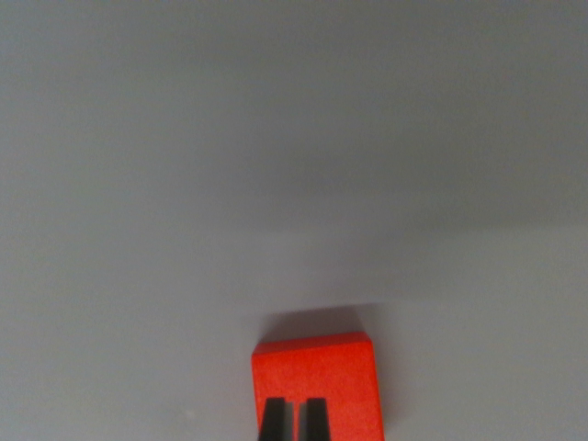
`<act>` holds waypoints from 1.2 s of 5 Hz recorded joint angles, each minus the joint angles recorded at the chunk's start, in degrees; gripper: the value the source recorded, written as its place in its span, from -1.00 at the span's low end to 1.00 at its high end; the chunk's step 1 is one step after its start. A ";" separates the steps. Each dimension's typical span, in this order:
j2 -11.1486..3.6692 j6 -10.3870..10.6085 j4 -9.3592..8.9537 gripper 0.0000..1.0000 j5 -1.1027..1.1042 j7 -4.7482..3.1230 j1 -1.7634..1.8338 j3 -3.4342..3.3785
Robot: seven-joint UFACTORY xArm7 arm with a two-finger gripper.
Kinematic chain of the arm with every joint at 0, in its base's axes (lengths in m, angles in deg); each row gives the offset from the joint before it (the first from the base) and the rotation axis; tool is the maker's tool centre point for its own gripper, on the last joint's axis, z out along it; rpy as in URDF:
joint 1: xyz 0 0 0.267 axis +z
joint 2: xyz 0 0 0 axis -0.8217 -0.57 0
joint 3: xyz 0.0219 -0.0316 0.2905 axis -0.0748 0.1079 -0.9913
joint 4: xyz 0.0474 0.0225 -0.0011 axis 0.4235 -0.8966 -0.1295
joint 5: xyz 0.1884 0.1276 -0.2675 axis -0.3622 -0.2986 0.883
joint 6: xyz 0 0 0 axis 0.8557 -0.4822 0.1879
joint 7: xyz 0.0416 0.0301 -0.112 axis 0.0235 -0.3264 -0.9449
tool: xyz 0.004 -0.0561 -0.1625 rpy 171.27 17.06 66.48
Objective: Reach red block
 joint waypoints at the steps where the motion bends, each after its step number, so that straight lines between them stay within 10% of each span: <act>1: 0.00 0.00 0.00 -1.00 0.00 0.00 0.00 0.00; 6: -2.13 5.13 -3.15 -1.00 0.00 -0.06 -0.27 0.12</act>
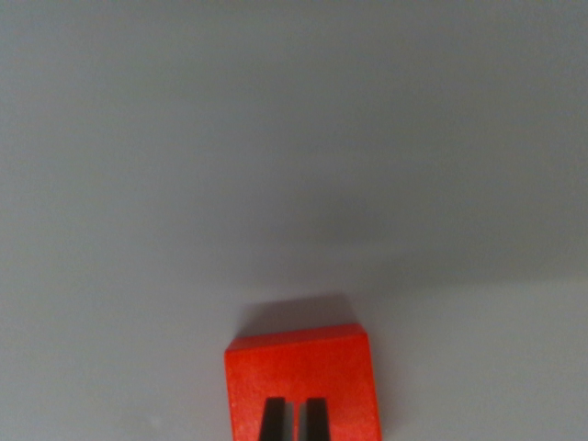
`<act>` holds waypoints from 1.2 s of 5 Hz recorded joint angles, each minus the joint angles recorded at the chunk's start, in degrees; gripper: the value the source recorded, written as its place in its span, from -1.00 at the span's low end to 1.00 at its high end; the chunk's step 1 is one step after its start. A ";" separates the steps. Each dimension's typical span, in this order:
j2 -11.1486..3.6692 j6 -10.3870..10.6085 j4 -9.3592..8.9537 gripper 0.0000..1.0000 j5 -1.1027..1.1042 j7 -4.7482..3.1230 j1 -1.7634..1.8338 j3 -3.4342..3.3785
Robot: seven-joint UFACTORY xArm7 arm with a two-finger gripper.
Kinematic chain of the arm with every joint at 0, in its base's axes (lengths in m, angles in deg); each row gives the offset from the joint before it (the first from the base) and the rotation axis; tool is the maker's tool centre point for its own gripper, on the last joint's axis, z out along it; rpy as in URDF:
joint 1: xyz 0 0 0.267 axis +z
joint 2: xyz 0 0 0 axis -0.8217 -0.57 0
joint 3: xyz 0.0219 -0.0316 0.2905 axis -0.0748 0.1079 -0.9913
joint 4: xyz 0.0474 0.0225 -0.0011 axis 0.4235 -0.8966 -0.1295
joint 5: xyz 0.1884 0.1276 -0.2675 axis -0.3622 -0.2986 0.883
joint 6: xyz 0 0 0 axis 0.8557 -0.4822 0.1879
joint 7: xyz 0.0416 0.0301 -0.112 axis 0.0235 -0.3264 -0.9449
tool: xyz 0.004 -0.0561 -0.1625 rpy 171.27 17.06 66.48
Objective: Reach red block
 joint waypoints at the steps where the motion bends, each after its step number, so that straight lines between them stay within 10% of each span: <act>1: 0.00 0.00 0.00 -1.00 0.00 0.00 0.00 0.00; 6: -1.16 2.80 -1.72 -1.00 0.00 -0.03 -0.15 0.07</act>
